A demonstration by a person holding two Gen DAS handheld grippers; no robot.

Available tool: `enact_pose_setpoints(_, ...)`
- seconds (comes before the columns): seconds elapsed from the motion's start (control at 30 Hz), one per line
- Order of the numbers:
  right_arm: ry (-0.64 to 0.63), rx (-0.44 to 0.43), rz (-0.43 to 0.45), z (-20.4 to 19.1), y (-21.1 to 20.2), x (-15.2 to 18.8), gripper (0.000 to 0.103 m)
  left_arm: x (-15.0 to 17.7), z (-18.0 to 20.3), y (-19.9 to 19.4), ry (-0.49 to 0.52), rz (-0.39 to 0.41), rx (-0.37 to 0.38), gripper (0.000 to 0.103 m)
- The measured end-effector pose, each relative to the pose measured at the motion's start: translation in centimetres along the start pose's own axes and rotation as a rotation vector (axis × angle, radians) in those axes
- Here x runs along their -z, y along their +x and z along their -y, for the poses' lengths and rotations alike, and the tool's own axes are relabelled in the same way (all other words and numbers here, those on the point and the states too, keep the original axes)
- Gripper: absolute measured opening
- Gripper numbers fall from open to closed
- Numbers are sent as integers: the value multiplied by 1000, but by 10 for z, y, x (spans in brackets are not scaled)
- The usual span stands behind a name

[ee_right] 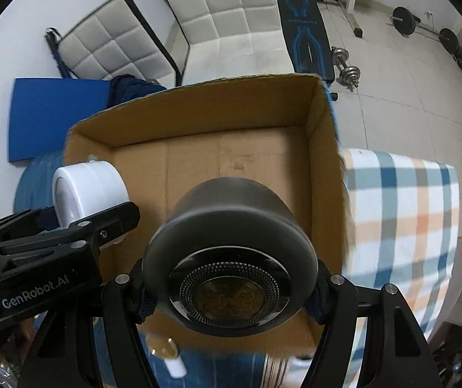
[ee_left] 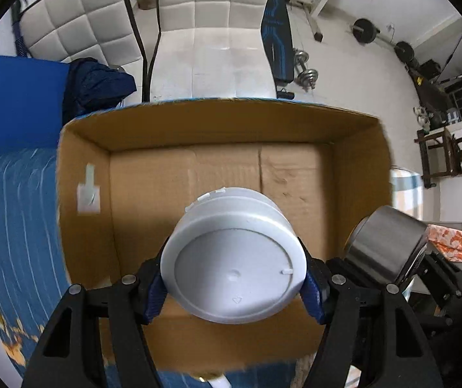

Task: Organize rigid objects
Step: 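Carry the silver tin and white jar into the cardboard box while opening both tools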

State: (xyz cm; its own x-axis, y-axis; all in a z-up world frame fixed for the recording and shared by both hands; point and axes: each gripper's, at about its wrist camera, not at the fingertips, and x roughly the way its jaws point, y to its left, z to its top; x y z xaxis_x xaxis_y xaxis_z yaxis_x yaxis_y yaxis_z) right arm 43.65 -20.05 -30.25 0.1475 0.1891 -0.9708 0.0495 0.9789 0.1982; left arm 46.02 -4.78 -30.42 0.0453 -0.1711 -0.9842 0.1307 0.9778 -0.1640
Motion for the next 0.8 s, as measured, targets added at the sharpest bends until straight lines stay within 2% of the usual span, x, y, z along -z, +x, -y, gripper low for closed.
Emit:
enact_pose_setpoints(0.2,-15,60,-52,-3,52,-40,72,-30,-16,43,-23,-67,-12,65)
enact_pose_setpoints(0.33,-40,84,-98,-8,82,-58,72,-46,-28,71,-51,-132,26,65)
enact_pose_setpoints(0.5,-82,110,-145,-15,109,-69,72,-54,-34,99,-68,-208,53,66)
enact_pose_setpoints(0.63,-108,136,-173,-17,122,-72,72,-53,-29,109,-65,-232,71,66)
enact_pose_setpoints(0.8,-120,155,-200,-15,132,-76,73,-52,-24,111,-57,-235,56,66)
